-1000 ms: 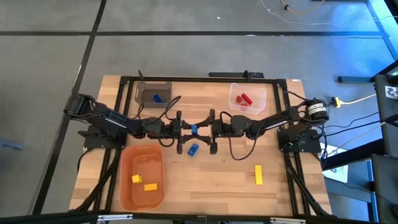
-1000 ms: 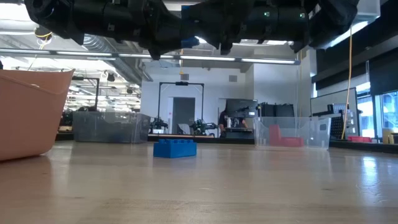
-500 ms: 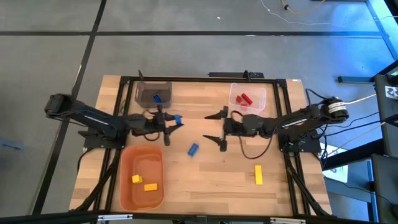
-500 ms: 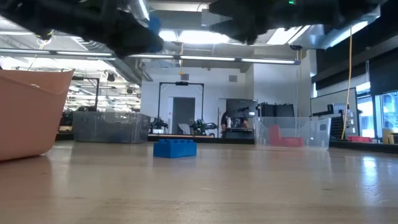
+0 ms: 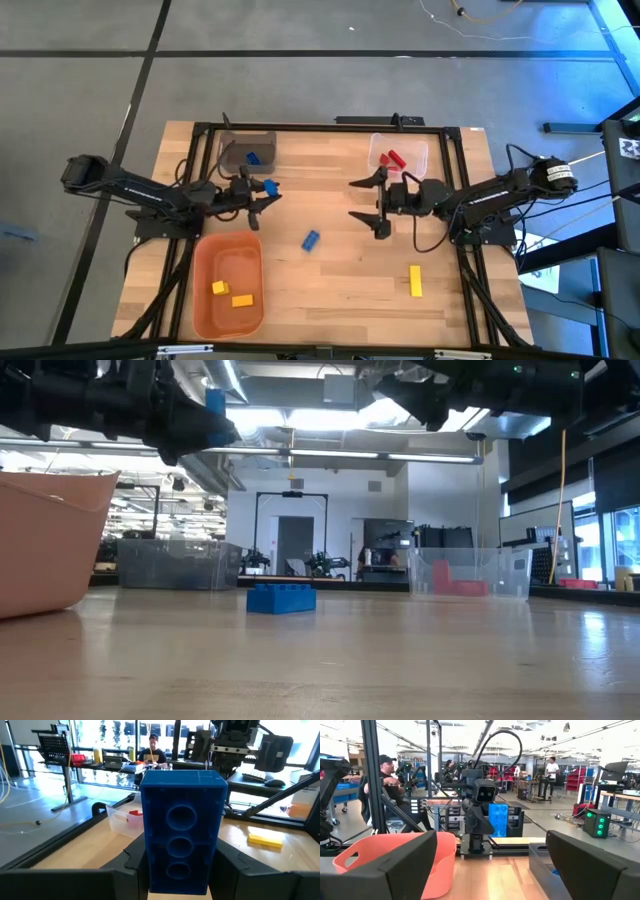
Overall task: Sort & place blocks by color
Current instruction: Put the right blue gamepiece into the black bin
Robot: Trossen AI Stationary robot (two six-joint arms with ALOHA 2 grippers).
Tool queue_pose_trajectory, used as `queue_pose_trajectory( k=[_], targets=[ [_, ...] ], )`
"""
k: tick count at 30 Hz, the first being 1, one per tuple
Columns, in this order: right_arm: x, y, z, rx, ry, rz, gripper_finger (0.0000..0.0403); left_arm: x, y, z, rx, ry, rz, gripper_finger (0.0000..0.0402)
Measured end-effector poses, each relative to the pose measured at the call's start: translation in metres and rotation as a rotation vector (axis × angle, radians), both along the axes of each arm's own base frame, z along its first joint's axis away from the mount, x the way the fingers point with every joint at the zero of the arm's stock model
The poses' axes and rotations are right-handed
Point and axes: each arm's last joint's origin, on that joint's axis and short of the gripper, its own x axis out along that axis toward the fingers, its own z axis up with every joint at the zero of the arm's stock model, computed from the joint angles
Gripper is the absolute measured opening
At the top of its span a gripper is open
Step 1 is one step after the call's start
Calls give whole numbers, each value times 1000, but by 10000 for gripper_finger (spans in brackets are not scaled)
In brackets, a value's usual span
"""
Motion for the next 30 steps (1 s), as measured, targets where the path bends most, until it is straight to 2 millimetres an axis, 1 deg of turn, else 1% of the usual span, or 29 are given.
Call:
queue_pose_trajectory(
  k=[11,15,18,21,24,27,30],
  targets=[
    [1,0,-3,-2,36,-7,376,1,2,-3,-24,13,34,129],
    [1,-1,-3,0,36,-10,376,1,5,-5,-110,2,151,129],
    [1,-3,-4,12,36,-16,376,6,13,-1,-151,80,264,129],
    [1,-7,-4,46,37,-30,376,12,30,13,-157,206,400,129],
    [1,-11,-5,73,53,-40,376,13,59,32,-180,351,551,129],
    [2,-12,-8,74,82,-47,376,8,90,44,-271,513,659,129],
    [2,-13,-10,77,95,-51,376,0,121,55,-403,618,740,129]
  ],
)
